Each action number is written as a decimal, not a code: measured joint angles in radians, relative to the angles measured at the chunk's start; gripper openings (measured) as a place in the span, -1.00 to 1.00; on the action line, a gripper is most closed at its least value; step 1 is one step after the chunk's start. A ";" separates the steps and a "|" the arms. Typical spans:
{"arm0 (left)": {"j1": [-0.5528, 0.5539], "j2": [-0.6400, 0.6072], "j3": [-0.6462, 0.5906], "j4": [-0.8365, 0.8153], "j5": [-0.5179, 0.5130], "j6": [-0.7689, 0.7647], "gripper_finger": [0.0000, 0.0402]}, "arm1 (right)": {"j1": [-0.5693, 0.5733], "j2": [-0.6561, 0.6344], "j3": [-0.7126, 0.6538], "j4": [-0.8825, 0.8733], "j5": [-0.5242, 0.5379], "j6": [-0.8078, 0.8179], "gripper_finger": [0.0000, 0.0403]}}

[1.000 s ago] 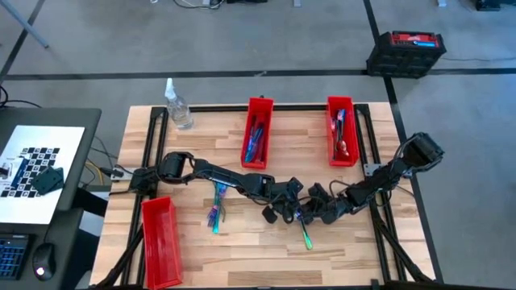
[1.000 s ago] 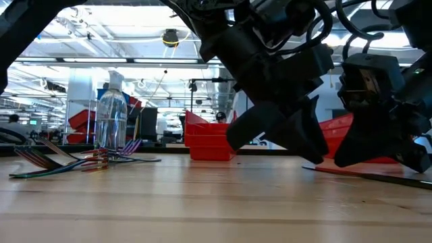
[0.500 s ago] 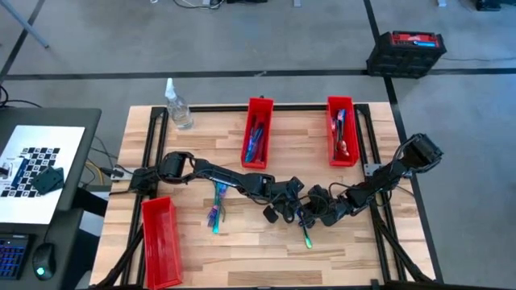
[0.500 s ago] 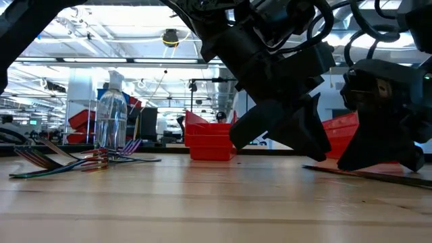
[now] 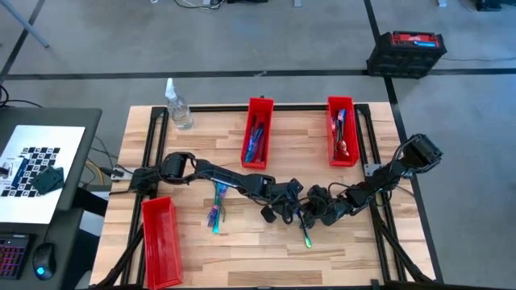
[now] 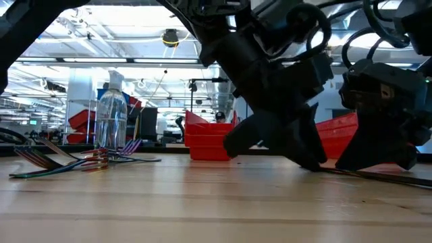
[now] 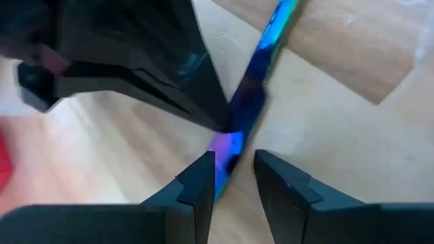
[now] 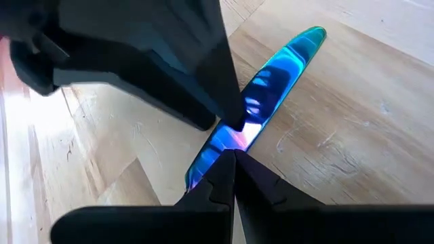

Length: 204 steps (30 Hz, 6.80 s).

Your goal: Sort silverware

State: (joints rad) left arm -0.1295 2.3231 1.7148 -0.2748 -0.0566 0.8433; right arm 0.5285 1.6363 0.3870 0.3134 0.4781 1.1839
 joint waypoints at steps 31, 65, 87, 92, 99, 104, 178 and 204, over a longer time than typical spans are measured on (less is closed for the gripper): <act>0.020 0.099 0.000 0.080 0.028 0.359 -0.96 | 0.003 0.020 -0.006 0.051 -0.001 -0.080 -1.00; 0.022 -0.595 -0.003 -0.647 -0.673 -1.015 -1.00 | 0.151 -0.387 -0.006 -0.026 0.155 -0.165 -1.00; 0.291 -0.391 -0.004 -0.621 -0.519 -0.839 -0.80 | 0.165 -0.279 -0.005 -0.018 0.152 -0.062 -1.00; 0.305 -0.395 -0.003 -0.685 -0.375 -0.800 -0.51 | 0.157 -0.279 -0.005 -0.033 0.152 -0.067 -1.00; 0.200 -0.400 0.037 -1.044 -0.341 -1.047 -0.35 | 0.146 -0.279 -0.005 -0.056 0.153 -0.081 -1.00; 0.100 -0.438 0.038 -1.048 -0.397 -1.119 -0.35 | 0.127 -0.280 -0.005 -0.072 0.153 -0.114 -1.00; -0.138 -0.658 -0.708 -0.513 -0.309 -2.312 -0.99 | -0.090 -0.275 -0.004 -0.285 0.123 -0.358 -1.00; -0.425 -0.666 -0.133 -1.152 -0.392 -2.658 -1.00 | -0.093 -0.274 -0.004 -0.351 0.123 -0.407 -1.00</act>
State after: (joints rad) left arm -0.5541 1.6573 1.5813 -1.4268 -0.4482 -1.8145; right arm 0.4358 1.3621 0.3828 -0.0376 0.6010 0.7769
